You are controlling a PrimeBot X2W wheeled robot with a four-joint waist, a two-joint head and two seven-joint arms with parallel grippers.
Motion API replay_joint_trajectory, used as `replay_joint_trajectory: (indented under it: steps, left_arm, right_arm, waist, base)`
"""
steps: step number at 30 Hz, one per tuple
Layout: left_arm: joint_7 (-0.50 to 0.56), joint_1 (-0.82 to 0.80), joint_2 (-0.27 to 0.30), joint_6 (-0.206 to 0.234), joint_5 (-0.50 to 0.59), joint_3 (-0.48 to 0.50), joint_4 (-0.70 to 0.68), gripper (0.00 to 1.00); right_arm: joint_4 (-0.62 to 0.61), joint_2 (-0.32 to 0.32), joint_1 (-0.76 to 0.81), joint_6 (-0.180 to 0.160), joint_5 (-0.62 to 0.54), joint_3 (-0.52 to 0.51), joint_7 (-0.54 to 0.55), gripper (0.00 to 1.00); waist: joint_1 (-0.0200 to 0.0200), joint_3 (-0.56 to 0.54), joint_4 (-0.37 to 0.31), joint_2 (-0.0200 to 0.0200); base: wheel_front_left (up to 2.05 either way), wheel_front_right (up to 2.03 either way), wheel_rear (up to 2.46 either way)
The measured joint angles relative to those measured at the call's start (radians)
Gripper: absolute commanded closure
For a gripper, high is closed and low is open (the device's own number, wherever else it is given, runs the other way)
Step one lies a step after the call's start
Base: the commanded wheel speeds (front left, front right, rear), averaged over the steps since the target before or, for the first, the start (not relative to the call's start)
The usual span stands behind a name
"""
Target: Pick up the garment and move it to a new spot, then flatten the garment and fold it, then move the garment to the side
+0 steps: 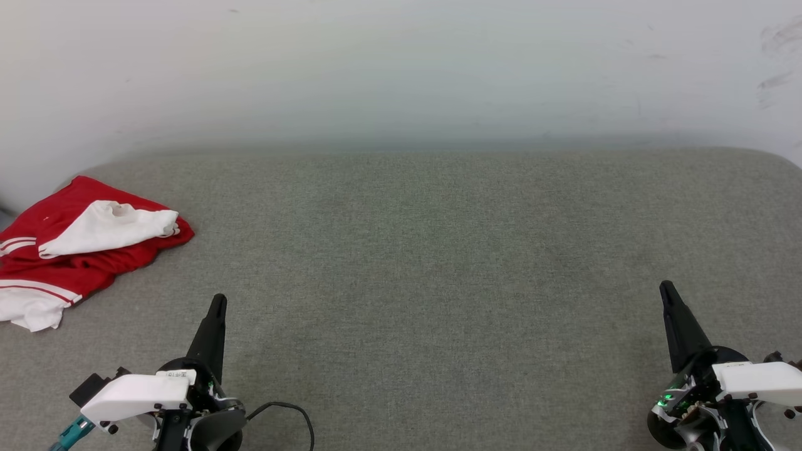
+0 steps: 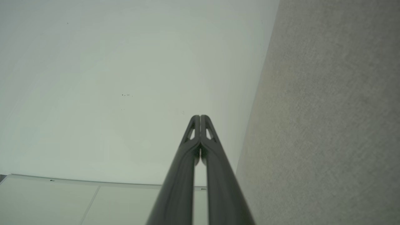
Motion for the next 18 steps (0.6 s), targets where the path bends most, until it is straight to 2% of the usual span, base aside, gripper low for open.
replay_joint_trajectory:
  steps: [18]
  left_arm:
    - [0.0,0.0,0.0,0.0,0.0,0.0,0.0,1.0]
  right_arm:
    - [0.0,0.0,0.0,0.0,0.0,0.0,0.0,1.0]
  waist:
    - [0.0,0.0,0.0,0.0]
  base:
    - [0.0,0.0,0.0]
